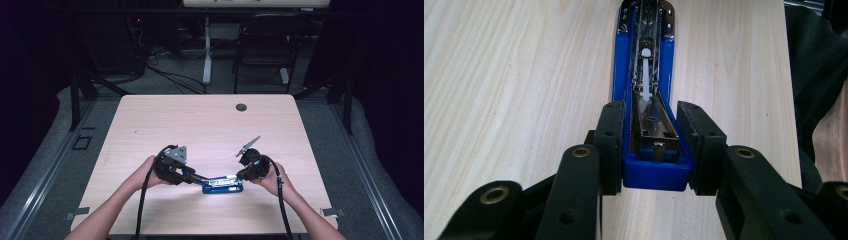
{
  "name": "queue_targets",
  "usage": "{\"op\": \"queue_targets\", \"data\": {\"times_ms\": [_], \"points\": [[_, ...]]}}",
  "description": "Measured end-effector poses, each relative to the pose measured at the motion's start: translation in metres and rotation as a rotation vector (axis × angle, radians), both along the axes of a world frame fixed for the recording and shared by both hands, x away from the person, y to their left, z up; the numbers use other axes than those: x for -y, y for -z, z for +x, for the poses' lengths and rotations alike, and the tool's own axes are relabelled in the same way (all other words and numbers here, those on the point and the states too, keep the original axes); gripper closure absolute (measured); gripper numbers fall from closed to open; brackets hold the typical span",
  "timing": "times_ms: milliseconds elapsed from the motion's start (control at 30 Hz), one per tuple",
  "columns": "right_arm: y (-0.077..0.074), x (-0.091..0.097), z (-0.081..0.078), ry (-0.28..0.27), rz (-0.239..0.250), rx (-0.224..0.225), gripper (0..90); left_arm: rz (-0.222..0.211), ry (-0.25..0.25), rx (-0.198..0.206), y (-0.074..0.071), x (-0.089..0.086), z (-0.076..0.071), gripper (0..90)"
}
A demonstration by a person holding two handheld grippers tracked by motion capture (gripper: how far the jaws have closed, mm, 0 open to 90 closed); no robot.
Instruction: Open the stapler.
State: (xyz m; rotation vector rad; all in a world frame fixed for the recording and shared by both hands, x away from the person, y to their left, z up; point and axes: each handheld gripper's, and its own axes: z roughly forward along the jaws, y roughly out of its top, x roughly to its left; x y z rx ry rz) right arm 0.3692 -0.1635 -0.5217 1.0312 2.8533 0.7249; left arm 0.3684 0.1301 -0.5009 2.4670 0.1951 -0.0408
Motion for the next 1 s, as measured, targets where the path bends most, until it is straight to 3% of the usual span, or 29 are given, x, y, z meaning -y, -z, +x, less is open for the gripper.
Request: {"op": "queue_targets", "data": {"times_ms": [633, 833, 933, 1000], "points": [[0.001, 0.002, 0.000, 0.004, 0.018, -0.004, 83.0, -0.018, -0.009, -0.007, 0.006, -0.004, -0.001, 65.4], [0.001, 0.002, 0.001, 0.011, 0.018, -0.006, 80.8, -0.005, -0.011, -0.021, 0.008, -0.006, 0.000, 65.2], [0.001, 0.002, 0.001, 0.010, 0.016, -0.002, 80.3, 0.011, -0.014, -0.011, 0.009, -0.007, 0.000, 65.2], [0.002, 0.001, 0.000, 0.014, 0.020, 0.003, 79.9, -0.015, -0.009, -0.025, 0.011, -0.008, 0.001, 65.2]]}}
